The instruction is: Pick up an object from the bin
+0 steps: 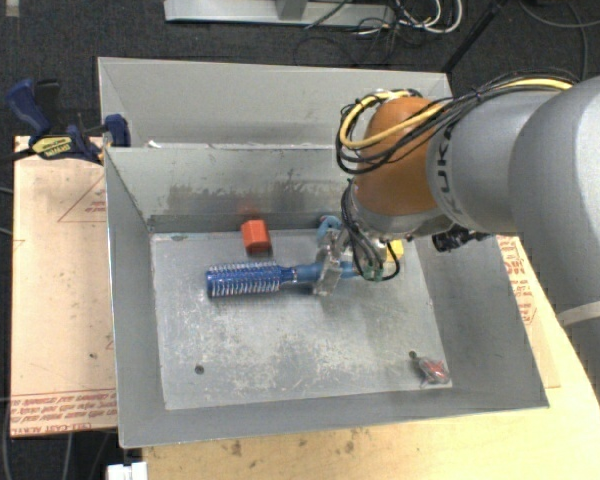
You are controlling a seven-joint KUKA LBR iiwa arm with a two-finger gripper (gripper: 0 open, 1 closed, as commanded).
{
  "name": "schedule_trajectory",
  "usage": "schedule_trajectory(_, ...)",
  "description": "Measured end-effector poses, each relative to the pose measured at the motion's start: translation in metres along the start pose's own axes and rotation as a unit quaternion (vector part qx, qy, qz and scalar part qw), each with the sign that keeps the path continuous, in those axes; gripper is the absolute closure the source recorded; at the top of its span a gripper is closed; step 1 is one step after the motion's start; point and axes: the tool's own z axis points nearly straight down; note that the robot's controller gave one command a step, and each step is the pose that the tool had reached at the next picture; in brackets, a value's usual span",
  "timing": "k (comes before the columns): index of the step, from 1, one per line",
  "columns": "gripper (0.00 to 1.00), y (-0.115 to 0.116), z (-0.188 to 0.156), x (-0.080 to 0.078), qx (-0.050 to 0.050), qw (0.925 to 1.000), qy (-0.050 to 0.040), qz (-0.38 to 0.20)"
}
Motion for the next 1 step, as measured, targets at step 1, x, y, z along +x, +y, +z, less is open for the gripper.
schedule_trajectory(1,1.0,0.0044,-0.1496,0.0019,-0.001,0.9999,-0.0047,-0.016)
